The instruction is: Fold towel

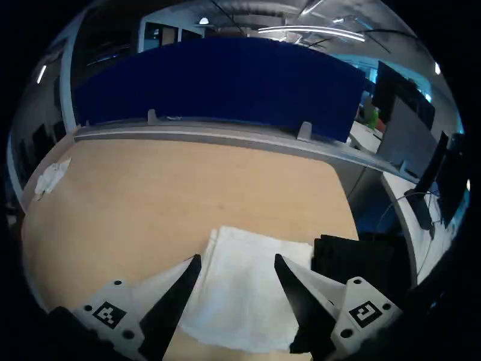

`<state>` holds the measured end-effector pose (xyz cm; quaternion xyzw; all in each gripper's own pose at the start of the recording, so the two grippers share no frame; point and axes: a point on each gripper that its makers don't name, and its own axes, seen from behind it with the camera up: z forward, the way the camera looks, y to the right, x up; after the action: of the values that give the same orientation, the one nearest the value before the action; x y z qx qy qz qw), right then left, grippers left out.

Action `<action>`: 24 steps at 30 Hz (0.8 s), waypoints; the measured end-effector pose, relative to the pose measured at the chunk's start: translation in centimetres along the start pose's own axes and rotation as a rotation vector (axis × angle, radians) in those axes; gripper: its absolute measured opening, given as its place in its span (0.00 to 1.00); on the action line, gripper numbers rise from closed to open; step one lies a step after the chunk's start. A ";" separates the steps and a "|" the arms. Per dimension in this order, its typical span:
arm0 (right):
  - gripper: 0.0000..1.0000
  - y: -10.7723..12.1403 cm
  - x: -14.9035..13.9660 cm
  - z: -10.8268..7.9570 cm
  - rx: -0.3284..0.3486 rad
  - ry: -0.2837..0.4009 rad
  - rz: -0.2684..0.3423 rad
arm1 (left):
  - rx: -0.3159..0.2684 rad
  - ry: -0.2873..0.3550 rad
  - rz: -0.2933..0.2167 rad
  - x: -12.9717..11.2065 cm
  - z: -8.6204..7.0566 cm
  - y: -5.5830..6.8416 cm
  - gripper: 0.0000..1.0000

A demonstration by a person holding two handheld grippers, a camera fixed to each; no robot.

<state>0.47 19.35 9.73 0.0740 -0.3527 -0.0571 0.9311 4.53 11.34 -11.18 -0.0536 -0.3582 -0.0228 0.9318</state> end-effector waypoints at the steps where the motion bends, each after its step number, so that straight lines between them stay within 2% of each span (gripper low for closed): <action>1: 0.94 -0.7 0.1 -0.8 0.003 0.009 -0.001 | -0.005 0.005 -0.001 0.1 0.0 -0.1 0.94; 6: 0.94 -4.3 0.9 -4.4 0.017 0.060 -0.013 | -0.025 0.027 -0.003 0.6 0.0 -0.5 0.94; 12: 0.94 -9.9 2.7 -8.7 0.034 0.160 -0.007 | -0.050 0.057 -0.007 1.2 0.0 -1.0 0.94; 19: 0.95 -16.7 5.6 -13.7 0.021 0.336 0.037 | -0.069 0.112 -0.007 2.6 0.2 -1.6 0.94; 24: 0.95 -20.1 7.5 -16.4 -0.012 0.474 0.070 | -0.071 0.162 -0.004 4.0 0.4 -2.2 0.94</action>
<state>15.90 0.00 -1.08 0.0676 -0.1261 -0.0079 0.9897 7.06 9.23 -8.03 -0.0838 -0.2806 -0.0418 0.9552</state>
